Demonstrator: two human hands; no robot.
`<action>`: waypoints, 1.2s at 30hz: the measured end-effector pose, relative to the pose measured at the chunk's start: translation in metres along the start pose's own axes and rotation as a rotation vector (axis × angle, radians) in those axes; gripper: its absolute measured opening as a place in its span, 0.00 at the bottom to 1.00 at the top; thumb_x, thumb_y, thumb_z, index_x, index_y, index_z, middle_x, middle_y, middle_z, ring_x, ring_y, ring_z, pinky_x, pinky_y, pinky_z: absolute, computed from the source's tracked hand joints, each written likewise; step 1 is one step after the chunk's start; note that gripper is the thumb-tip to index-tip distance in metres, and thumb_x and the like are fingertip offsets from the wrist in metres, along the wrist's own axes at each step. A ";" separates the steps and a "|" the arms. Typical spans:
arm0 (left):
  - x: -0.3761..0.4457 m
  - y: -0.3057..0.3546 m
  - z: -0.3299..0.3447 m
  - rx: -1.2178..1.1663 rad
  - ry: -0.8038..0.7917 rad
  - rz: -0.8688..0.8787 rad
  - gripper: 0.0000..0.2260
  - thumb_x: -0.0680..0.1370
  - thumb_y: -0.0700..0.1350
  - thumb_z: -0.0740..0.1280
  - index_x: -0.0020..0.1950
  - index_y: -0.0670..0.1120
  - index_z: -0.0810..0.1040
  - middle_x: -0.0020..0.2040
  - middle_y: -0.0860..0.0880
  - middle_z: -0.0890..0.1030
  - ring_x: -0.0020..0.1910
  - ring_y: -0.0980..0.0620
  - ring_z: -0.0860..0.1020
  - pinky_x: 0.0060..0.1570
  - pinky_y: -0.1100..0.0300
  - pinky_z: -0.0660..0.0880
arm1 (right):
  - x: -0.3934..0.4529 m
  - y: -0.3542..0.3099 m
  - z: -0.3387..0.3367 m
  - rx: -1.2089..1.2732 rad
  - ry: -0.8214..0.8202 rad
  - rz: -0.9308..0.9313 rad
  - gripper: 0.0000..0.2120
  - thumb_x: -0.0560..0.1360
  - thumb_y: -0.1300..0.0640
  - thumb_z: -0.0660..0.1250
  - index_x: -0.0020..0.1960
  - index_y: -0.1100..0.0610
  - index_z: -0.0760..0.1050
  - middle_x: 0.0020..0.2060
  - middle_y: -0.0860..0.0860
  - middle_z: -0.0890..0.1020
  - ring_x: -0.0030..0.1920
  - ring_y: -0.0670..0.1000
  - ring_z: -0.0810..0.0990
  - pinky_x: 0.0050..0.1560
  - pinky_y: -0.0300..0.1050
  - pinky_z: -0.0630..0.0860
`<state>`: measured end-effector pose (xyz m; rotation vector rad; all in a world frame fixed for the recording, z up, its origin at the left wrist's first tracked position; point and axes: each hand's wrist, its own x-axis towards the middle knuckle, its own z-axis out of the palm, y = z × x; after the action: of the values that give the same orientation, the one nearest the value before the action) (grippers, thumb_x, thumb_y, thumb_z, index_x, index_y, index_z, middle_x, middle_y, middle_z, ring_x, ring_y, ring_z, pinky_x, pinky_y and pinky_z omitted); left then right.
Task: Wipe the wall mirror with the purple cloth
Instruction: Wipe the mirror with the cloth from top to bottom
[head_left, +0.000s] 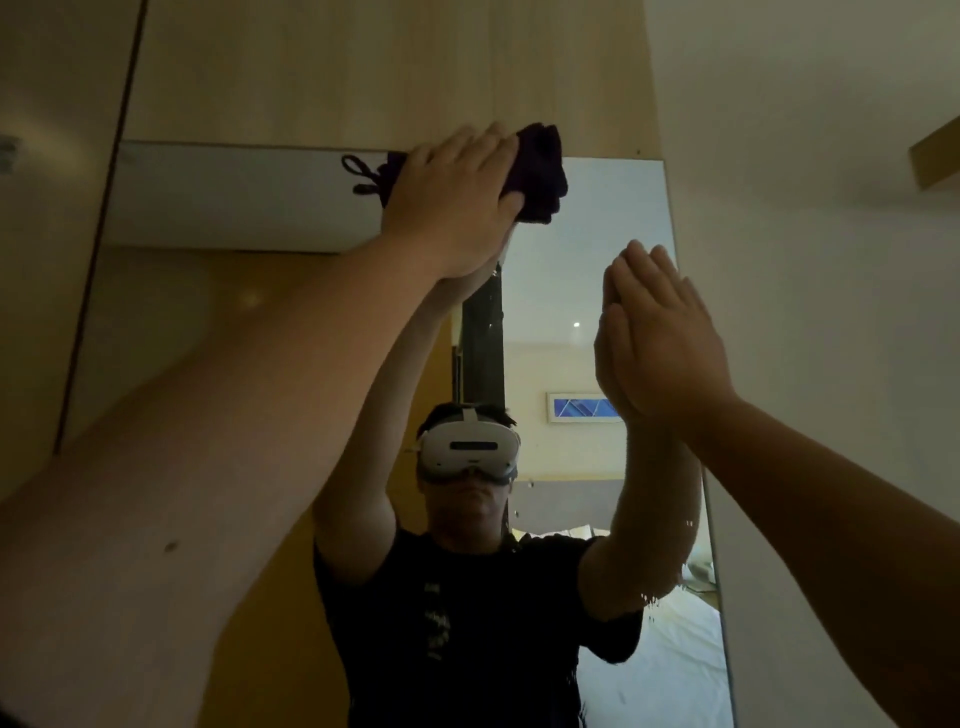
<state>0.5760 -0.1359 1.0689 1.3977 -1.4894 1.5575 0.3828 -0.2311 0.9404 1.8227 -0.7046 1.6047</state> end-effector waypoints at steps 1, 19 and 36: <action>-0.013 0.007 0.002 -0.011 0.008 0.030 0.26 0.85 0.56 0.49 0.81 0.47 0.53 0.81 0.48 0.54 0.79 0.47 0.52 0.75 0.46 0.51 | 0.001 0.001 -0.001 0.025 0.009 0.000 0.26 0.83 0.49 0.46 0.77 0.58 0.61 0.78 0.55 0.60 0.79 0.54 0.52 0.78 0.58 0.53; -0.220 0.097 0.044 -0.065 0.169 0.313 0.17 0.80 0.49 0.65 0.67 0.45 0.75 0.60 0.45 0.79 0.57 0.45 0.76 0.58 0.50 0.71 | 0.005 0.036 -0.030 0.169 0.017 0.141 0.27 0.84 0.45 0.46 0.73 0.62 0.66 0.73 0.60 0.67 0.75 0.59 0.63 0.75 0.58 0.61; 0.069 0.087 0.014 0.006 0.015 0.024 0.25 0.85 0.54 0.51 0.80 0.45 0.55 0.81 0.46 0.55 0.79 0.46 0.53 0.75 0.47 0.53 | -0.019 0.089 0.001 -0.131 -0.046 0.072 0.28 0.83 0.46 0.43 0.79 0.59 0.55 0.79 0.57 0.56 0.79 0.56 0.49 0.77 0.52 0.45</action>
<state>0.4806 -0.1863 1.0999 1.3736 -1.4996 1.5847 0.3159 -0.2924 0.9300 1.7625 -0.8846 1.5286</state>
